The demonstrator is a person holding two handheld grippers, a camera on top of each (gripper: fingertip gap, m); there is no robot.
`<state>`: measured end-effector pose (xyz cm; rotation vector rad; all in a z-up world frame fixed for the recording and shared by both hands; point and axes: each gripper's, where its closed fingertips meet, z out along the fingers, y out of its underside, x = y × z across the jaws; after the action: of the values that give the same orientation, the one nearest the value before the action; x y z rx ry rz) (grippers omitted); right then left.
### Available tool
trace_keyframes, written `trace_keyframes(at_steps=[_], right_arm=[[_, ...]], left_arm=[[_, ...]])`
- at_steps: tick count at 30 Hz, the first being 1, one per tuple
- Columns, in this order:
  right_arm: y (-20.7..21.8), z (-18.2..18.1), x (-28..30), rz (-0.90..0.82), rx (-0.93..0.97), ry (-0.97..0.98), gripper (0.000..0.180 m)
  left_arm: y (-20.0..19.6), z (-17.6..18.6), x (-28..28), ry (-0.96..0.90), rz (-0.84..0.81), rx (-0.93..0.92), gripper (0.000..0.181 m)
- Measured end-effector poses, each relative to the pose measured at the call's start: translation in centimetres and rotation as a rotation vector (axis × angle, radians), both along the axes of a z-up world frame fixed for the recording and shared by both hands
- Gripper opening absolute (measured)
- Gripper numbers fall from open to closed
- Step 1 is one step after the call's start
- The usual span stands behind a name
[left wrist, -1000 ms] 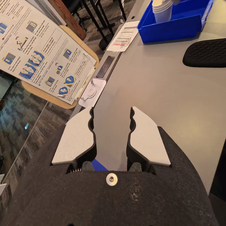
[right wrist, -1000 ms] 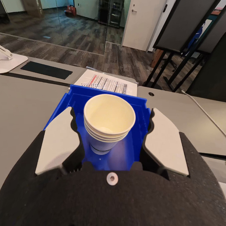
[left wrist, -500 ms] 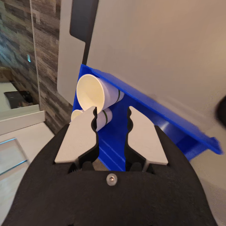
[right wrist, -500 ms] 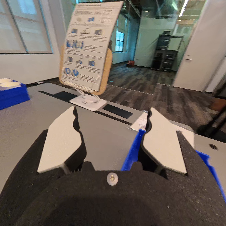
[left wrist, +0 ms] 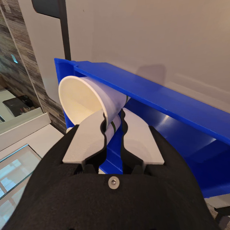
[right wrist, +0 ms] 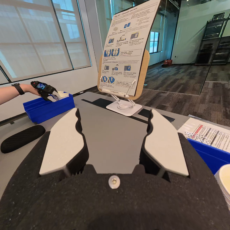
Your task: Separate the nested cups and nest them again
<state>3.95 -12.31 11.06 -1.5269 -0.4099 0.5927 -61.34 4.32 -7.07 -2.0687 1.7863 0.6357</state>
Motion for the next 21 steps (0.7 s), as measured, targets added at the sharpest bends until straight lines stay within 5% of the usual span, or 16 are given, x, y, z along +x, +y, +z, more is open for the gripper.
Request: trace_keyframes(at_steps=[12, 21], right_arm=[[-0.1, -0.8, 0.9, 0.021, -0.031, 0.048, 0.102], [-0.7, 0.6, -4.3, 0.19, -0.033, 0.015, 0.095]], left_arm=[[-2.0, 2.3, 0.5, 0.015, 0.004, -0.054, 0.001], [-5.1, 14.8, 6.3, -0.04, -0.091, 0.042, 0.0]])
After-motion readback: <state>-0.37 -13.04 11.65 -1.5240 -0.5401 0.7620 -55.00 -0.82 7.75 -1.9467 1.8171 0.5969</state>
